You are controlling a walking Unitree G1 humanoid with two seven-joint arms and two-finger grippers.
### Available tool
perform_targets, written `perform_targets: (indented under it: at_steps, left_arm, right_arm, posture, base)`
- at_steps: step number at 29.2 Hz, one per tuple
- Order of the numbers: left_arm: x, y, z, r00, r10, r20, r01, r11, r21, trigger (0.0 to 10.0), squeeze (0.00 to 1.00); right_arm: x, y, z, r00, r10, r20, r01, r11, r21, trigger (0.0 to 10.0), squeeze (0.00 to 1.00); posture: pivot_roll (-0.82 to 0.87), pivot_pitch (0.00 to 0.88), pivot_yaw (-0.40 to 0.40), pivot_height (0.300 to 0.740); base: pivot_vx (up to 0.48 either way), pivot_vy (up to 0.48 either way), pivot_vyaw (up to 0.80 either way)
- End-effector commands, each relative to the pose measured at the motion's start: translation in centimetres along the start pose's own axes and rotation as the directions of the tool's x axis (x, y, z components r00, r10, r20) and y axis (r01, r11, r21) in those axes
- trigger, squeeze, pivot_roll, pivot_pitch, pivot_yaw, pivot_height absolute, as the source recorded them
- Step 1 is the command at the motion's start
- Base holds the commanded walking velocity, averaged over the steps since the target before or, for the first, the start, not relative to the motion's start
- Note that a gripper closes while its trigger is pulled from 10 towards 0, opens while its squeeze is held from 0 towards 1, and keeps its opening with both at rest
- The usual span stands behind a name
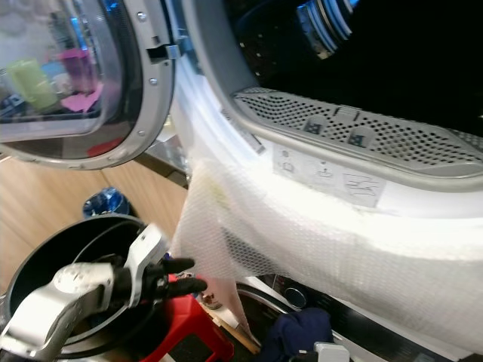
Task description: Clothes washing
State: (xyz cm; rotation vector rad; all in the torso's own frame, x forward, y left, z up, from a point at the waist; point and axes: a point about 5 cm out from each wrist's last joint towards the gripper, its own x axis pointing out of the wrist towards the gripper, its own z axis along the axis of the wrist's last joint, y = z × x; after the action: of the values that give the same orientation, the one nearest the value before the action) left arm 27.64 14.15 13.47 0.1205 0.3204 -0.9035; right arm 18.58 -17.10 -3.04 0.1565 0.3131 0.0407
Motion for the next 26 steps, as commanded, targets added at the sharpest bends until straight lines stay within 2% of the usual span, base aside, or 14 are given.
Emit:
perform_targets:
  at_steps: [1, 2, 4, 7, 10, 14, 15, 16, 18, 21, 22, 23, 24, 26]
  left_arm:
    - [-0.7, 1.3, 0.0, 0.993, 0.116, 0.012, -0.117, 0.992, 0.045, 10.0, 0.0]
    - [-0.9, 2.9, -0.7, 0.956, 0.293, 0.027, -0.294, 0.954, 0.064, 10.0, 0.0]
    - [-1.4, 5.0, -1.0, 0.861, 0.501, 0.085, -0.508, 0.851, 0.131, 10.0, 0.0]
    - [-1.4, 5.1, -0.9, 0.851, 0.515, 0.098, -0.524, 0.841, 0.131, 10.0, 0.0]
    - [-0.5, 4.7, -0.1, 0.843, 0.513, 0.165, -0.533, 0.839, 0.115, 10.0, 0.0]
    - [-0.2, 4.5, 0.0, 0.834, 0.519, 0.19, -0.545, 0.828, 0.132, 10.0, 0.0]
    - [0.0, 4.5, 0.0, 0.827, 0.525, 0.202, -0.554, 0.822, 0.13, 10.0, 0.0]
    - [0.5, 4.5, -0.3, 0.821, 0.533, 0.206, -0.563, 0.816, 0.134, 10.0, 0.0]
    - [0.5, 4.5, -0.3, 0.821, 0.533, 0.206, -0.563, 0.816, 0.134, 10.0, 0.0]
    - [1.1, 4.4, -0.6, 0.827, 0.523, 0.205, -0.554, 0.821, 0.136, 10.0, 0.0]
    - [1.4, 4.0, -0.8, 0.843, 0.498, 0.202, -0.53, 0.834, 0.157, 10.0, 0.0]
    - [1.4, 4.0, -0.8, 0.843, 0.498, 0.202, -0.53, 0.834, 0.157, 10.0, 0.0]
    - [1.5, 3.9, -0.8, 0.848, 0.491, 0.201, -0.523, 0.837, 0.161, 10.0, 0.0]
    - [1.9, 3.5, -0.9, 0.855, 0.478, 0.203, -0.51, 0.846, 0.158, 10.0, 0.0]
  right_arm:
    - [0.2, 0.5, 0.8, 0.998, 0.018, 0.055, -0.019, 1.0, 0.01, 0.0, 0.0]
    - [0.2, 0.7, 1.5, 0.996, 0.036, 0.087, -0.037, 0.999, 0.009, 0.0, 0.0]
    - [-0.2, 1.6, 3.8, 0.974, 0.126, 0.187, -0.126, 0.992, -0.01, 0.0, 0.0]
    - [-0.4, 1.7, 4.4, 0.966, 0.151, 0.208, -0.151, 0.988, -0.019, 0.0, 0.0]
    - [-1.4, 1.6, 8.6, 0.917, 0.216, 0.336, -0.202, 0.976, -0.074, 0.0, 0.0]
    - [-1.9, 1.5, 10.7, 0.888, 0.245, 0.388, -0.223, 0.969, -0.101, 0.0, 0.0]
    - [-2.4, 1.6, 12.4, 0.858, 0.272, 0.435, -0.246, 0.962, -0.117, 0.0, 0.0]
    - [-3.6, 2.0, 16.2, 0.781, 0.332, 0.529, -0.292, 0.943, -0.161, 0.0, 0.0]
    - [-3.6, 2.0, 16.2, 0.781, 0.332, 0.529, -0.292, 0.943, -0.161, 0.0, 0.0]
    - [-5.2, 2.5, 21.0, 0.657, 0.376, 0.653, -0.338, 0.922, -0.191, 0.0, 0.0]
    - [-6.3, 3.0, 24.5, 0.541, 0.416, 0.731, -0.38, 0.896, -0.228, 0.0, 0.0]
    - [-6.3, 3.0, 24.5, 0.541, 0.416, 0.731, -0.38, 0.896, -0.228, 0.0, 0.0]
    - [-6.7, 3.2, 25.8, 0.492, 0.437, 0.753, -0.401, 0.882, -0.249, 0.0, 0.0]
    - [-7.5, 3.9, 29.2, 0.358, 0.481, 0.801, -0.439, 0.843, -0.31, 0.0, 0.0]
  posture:
    - [0.18, 0.084, 0.099, 0.74]
    - [0.18, 0.085, 0.095, 0.74]
    - [0.16, 0.09, 0.093, 0.74]
    - [0.16, 0.091, 0.093, 0.74]
    - [0.14, 0.092, 0.099, 0.74]
    - [0.13, 0.094, 0.101, 0.74]
    - [0.12, 0.093, 0.097, 0.74]
    - [0.11, 0.097, 0.096, 0.74]
    - [0.11, 0.097, 0.096, 0.74]
    - [0.11, 0.1, 0.095, 0.74]
    - [0.1, 0.1, 0.097, 0.74]
    - [0.1, 0.1, 0.097, 0.74]
    - [0.1, 0.1, 0.097, 0.74]
    - [0.08, 0.094, 0.109, 0.74]
  base:
    - [0.0, 0.0, 0.0]
    - [0.0, 0.0, 0.0]
    - [0.0, 0.0, 0.0]
    - [0.0, 0.0, 0.0]
    - [0.0, 0.0, 0.0]
    - [0.0, 0.0, 0.0]
    - [0.0, 0.0, 0.0]
    - [0.0, 0.0, 0.0]
    - [0.0, 0.0, 0.0]
    - [0.0, 0.0, 0.0]
    - [0.0, 0.0, 0.0]
    - [0.0, 0.0, 0.0]
    - [0.0, 0.0, 0.0]
    - [0.0, 0.0, 0.0]
